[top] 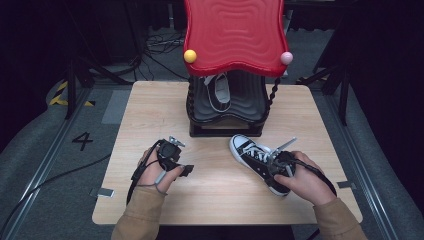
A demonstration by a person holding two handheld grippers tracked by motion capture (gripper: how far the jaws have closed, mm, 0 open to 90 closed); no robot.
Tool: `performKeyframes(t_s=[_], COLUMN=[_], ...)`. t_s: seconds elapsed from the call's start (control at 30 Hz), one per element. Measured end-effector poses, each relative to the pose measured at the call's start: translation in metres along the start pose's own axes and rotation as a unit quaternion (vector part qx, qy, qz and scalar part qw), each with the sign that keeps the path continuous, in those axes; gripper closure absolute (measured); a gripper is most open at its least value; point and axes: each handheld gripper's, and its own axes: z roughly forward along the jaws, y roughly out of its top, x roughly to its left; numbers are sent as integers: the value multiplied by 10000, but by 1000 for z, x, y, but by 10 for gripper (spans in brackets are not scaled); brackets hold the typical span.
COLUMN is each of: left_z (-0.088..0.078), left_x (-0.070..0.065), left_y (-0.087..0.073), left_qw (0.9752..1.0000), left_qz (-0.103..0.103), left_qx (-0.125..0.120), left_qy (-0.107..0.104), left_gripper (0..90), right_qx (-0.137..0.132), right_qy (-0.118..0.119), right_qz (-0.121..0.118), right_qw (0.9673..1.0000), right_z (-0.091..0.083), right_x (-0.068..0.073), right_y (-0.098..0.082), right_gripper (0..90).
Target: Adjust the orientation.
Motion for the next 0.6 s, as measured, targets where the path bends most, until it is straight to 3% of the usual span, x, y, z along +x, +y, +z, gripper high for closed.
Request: performKeyframes(t_s=[0.07, 0.13, 0.37, 0.43, 0.47, 0.5, 0.57, 0.6], left_z=[0, 0, 2, 2, 2, 1, 0, 0], left_x=[0, 1, 0, 0, 0, 0, 1, 1], left_y=[-1, -1, 1, 1, 1, 2, 1, 1], left_qw=[10000, 10000, 10000, 10000, 10000, 10000, 10000, 10000], left_qz=[-15, 7, -1, 0, 1, 2, -4, -15], left_qx=[-6, 3, 0, -3, -6, -16, -35, -34], left_qy=[1, -6, -37, -55, -59, -61, -55, -57], left_gripper=[362, 362, 353, 353, 353, 353, 352, 352], right_qx=[270, 371, 349, 218, -73, -90, -442, -605], right_qy=[-80, -151, -62, -20, 22, 48, 213, 170], right_qz=[-267, -255, -275, -278, -309, -214, -73, 60], right_qw=[9992, 9989, 9990, 9994, 9995, 9997, 9988, 9980], right_z=[6, 8, 13, 13, 16, 16, 18, 20], right_x=[4, 6, 4, 3, 2, 0, -1, -3], right_y=[3, 6, 13, 13, 14, 15, 16, 15], right_gripper=[671, 670, 694, 706, 714, 723, 720, 746])
